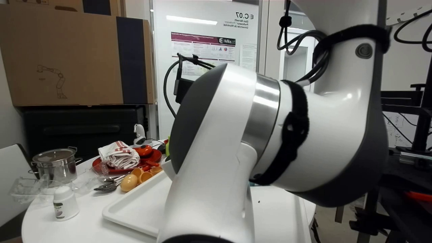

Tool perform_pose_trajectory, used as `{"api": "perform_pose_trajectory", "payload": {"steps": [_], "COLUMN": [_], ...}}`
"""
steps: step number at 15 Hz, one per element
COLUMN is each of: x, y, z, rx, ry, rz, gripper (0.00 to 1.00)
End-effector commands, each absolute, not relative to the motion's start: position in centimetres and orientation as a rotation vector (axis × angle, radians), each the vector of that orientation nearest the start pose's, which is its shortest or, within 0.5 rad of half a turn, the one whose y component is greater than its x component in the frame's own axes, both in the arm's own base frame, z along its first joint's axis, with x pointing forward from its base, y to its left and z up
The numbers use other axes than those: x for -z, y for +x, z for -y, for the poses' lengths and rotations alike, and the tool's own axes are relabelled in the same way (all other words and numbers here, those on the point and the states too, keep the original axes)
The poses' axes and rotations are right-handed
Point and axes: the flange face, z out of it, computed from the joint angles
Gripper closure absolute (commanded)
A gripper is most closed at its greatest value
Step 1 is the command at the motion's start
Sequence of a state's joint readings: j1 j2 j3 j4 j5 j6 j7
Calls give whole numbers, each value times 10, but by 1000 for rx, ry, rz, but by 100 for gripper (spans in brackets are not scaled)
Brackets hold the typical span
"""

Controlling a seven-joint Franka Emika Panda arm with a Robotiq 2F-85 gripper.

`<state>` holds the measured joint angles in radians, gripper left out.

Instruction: Empty the jug into the red bowl

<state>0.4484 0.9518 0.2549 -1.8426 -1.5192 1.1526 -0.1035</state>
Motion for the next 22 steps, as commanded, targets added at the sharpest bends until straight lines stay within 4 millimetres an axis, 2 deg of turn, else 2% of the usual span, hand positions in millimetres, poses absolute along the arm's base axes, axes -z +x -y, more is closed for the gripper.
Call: {"api": "perform_pose_trajectory", "payload": {"steps": [1, 22], "x": [-61, -63], "y": [476, 470], "z": [-229, -235], "rx": [747, 720], "ry": [900, 876], "rz": [-1064, -1014], "gripper": [93, 93]}}
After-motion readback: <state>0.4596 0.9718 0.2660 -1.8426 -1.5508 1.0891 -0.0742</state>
